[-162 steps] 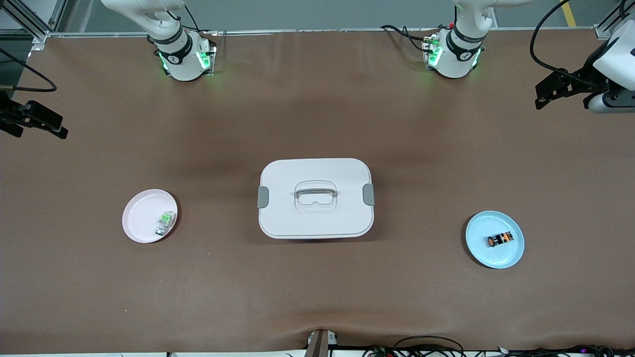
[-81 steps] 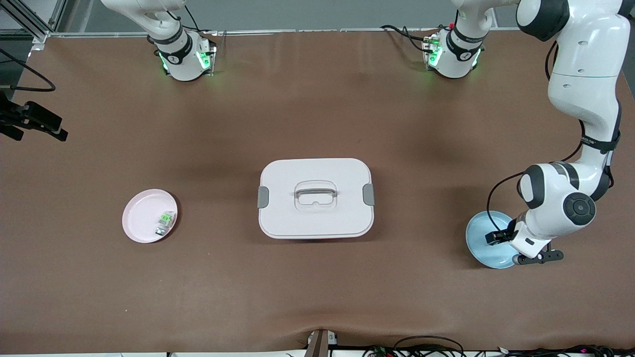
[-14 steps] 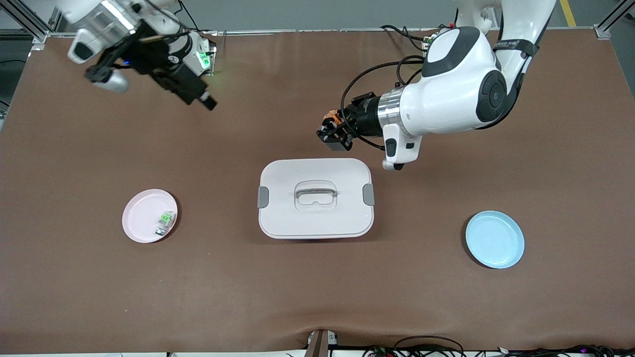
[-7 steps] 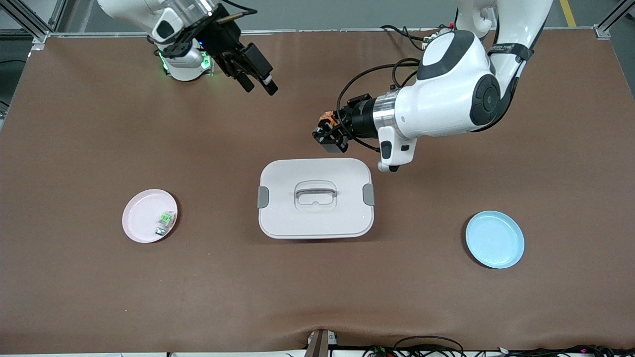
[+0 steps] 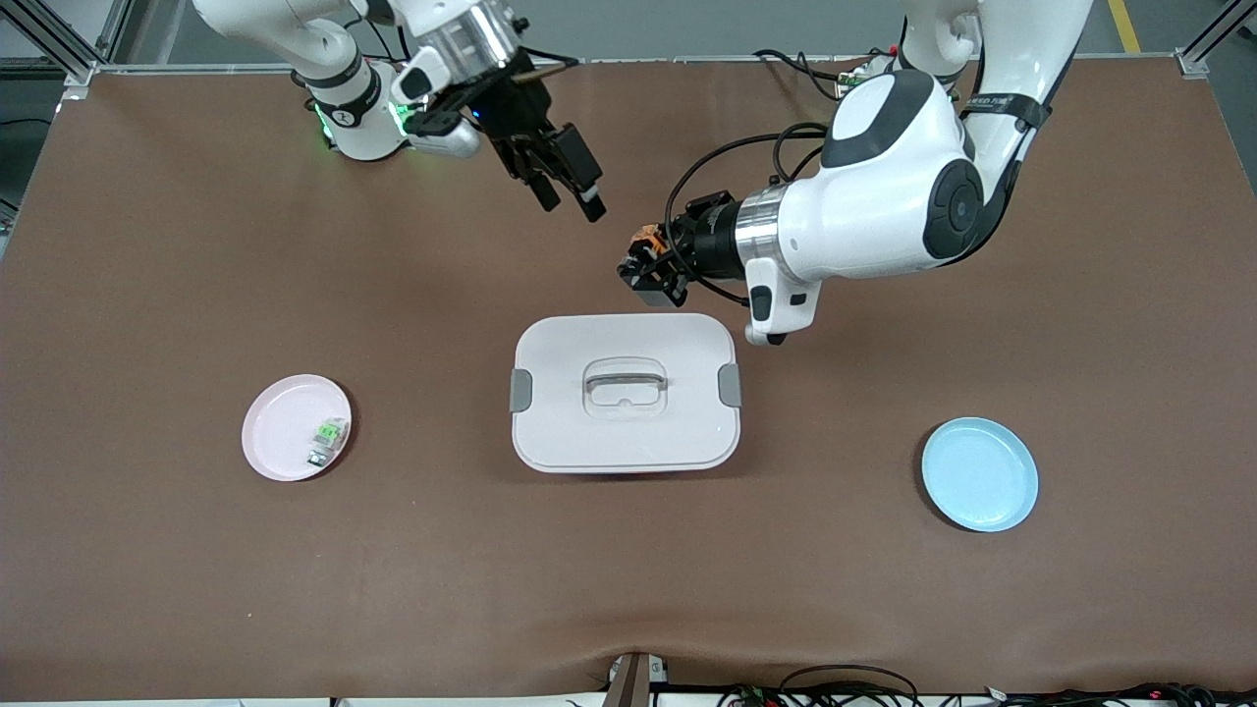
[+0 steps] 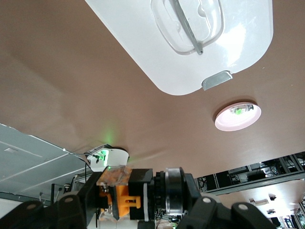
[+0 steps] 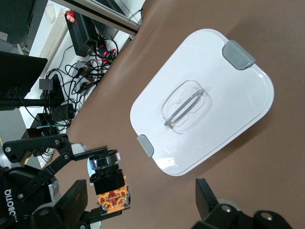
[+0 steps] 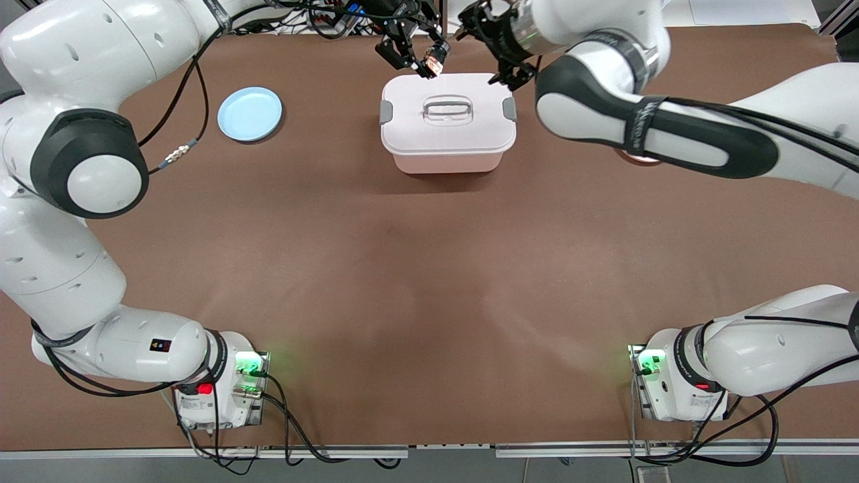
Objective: Transfer orange switch to right arm and place
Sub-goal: 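Hold the switch above the box while the right gripper reaches it, then close the right gripper on the orange switch beside the left gripper, then open the left gripper and release the switch to the right gripper, then carry the switch with the right gripper while the left gripper withdraws, then lower the orange switch onto the white plate with the right gripper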
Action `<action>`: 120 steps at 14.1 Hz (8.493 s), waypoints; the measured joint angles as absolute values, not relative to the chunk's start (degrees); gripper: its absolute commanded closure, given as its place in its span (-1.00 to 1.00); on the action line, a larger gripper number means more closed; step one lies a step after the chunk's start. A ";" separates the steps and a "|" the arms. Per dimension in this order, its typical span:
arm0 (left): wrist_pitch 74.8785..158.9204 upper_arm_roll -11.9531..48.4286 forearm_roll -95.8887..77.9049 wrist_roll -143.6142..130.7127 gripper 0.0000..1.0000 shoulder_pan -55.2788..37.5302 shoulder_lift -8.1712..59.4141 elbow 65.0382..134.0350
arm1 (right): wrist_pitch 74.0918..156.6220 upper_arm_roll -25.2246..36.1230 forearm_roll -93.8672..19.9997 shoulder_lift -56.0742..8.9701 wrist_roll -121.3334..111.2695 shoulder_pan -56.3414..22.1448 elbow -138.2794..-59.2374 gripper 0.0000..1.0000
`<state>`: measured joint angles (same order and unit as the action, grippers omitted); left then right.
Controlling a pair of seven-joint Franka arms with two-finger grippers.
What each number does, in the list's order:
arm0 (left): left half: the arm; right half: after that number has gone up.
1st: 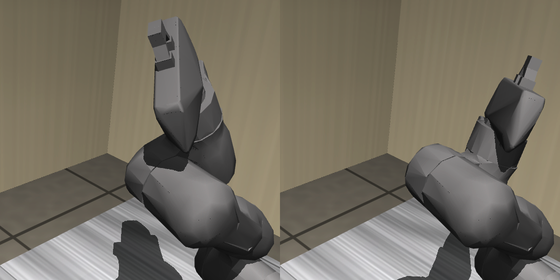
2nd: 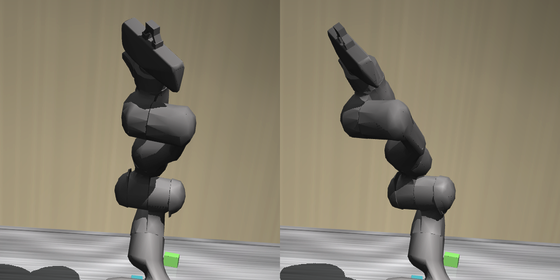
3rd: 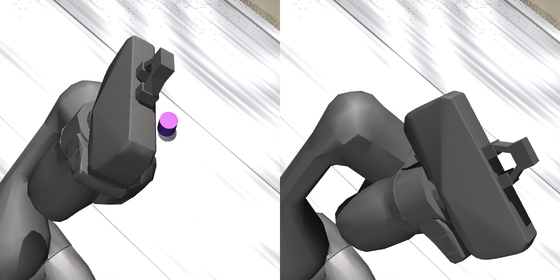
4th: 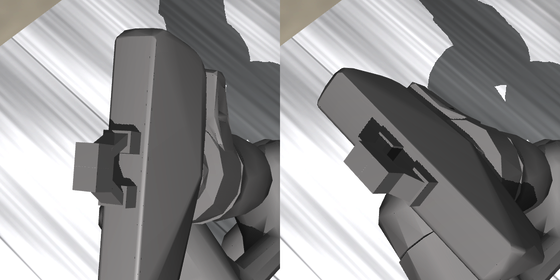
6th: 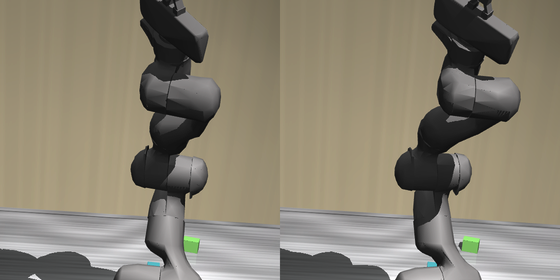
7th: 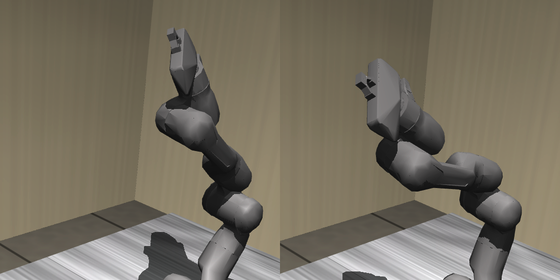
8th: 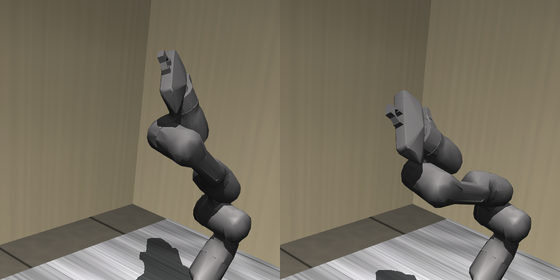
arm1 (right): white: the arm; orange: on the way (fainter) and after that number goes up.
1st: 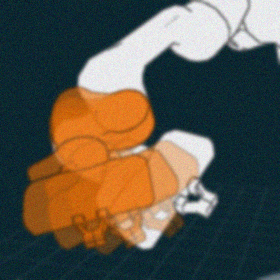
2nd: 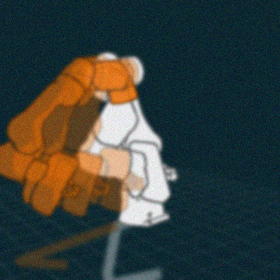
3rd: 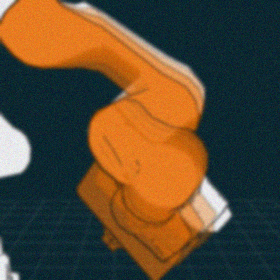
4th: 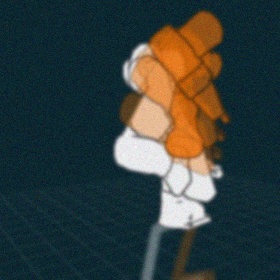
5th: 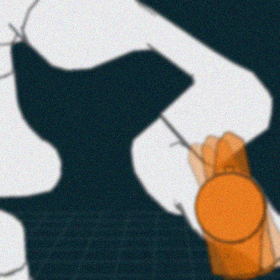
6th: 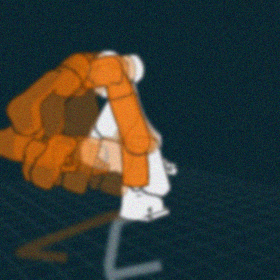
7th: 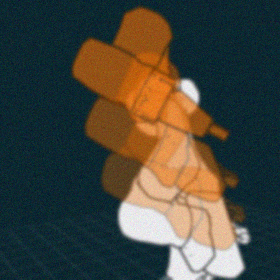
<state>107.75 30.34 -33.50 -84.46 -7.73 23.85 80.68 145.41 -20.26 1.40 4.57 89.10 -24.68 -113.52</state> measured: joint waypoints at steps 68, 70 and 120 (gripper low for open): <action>93.94 28.86 -3.55 -55.00 -1.00 11.02 19.13 79.04 | 138.06 -19.54 7.90 -8.02 59.89 -17.49 -108.20 1.00; 93.39 28.86 0.23 -49.25 -1.00 11.66 19.12 79.04 | 135.20 -19.49 3.06 -6.29 51.29 -14.42 -108.53 1.00; 89.15 7.94 3.29 -6.59 -1.00 0.15 0.42 89.81 | 157.09 -18.17 -3.47 -15.80 -83.56 28.03 -129.73 1.00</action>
<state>89.15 7.94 3.29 -6.59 0.15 0.42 89.81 157.09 -18.17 -3.47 -15.80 -83.56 28.03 -129.73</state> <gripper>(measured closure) 0.000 0.581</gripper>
